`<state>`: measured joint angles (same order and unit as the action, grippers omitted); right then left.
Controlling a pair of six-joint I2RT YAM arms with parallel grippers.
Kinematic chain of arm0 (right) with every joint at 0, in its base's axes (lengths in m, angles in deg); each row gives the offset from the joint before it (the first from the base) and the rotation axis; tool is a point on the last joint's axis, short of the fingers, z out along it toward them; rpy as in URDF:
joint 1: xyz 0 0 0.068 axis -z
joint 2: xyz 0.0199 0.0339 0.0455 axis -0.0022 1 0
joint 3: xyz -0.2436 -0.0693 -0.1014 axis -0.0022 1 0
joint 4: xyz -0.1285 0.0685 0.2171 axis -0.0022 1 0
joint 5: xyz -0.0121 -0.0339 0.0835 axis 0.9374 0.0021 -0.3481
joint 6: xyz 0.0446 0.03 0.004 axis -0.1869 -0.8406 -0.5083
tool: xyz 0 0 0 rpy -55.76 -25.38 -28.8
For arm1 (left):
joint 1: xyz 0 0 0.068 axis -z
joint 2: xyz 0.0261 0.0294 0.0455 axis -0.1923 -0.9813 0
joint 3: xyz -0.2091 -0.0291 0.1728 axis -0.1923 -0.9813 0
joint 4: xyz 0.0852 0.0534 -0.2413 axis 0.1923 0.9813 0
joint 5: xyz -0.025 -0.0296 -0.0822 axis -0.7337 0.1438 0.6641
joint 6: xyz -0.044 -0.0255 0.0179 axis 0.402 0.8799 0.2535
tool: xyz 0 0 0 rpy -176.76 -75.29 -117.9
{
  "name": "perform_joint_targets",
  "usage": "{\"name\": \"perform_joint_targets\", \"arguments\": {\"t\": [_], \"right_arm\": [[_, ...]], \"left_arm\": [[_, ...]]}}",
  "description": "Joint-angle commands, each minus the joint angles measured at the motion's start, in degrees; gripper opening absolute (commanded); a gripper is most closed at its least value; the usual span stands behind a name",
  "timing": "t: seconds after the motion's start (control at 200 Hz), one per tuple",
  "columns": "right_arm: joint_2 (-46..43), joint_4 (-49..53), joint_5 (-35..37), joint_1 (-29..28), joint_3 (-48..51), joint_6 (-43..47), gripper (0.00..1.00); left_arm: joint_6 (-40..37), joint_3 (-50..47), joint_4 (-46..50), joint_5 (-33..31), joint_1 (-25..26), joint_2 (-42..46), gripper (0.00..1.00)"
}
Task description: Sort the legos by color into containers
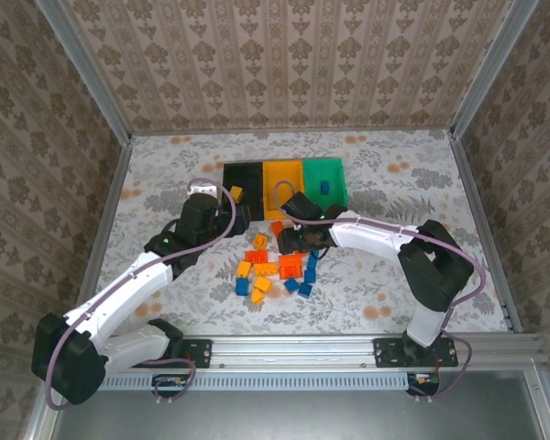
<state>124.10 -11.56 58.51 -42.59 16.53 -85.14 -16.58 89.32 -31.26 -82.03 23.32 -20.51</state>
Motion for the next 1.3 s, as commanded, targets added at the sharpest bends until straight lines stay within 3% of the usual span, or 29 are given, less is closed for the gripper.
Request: {"name": "perform_joint_targets", "arguments": {"t": [0.0,0.48,0.74,1.29], "right_arm": [[2.7,0.8,2.7,-0.7,-3.7,-0.5,0.65],[7.3,0.2,-0.4,-2.4,-7.1,-0.2,0.61],[9.8,4.4,4.8,-2.3,-8.5,-1.9,0.60],[13.7,6.3,4.0,-3.0,-11.2,-2.2,0.65]], "left_arm": [[1.2,-0.6,0.8,-1.0,-0.6,1.0,1.00],[1.7,-3.3,0.8,1.0,-4.0,3.1,1.00],[1.9,-3.5,0.7,1.8,-4.5,3.4,1.00],[2.2,-4.0,0.5,1.9,-4.9,3.2,1.00]]}}
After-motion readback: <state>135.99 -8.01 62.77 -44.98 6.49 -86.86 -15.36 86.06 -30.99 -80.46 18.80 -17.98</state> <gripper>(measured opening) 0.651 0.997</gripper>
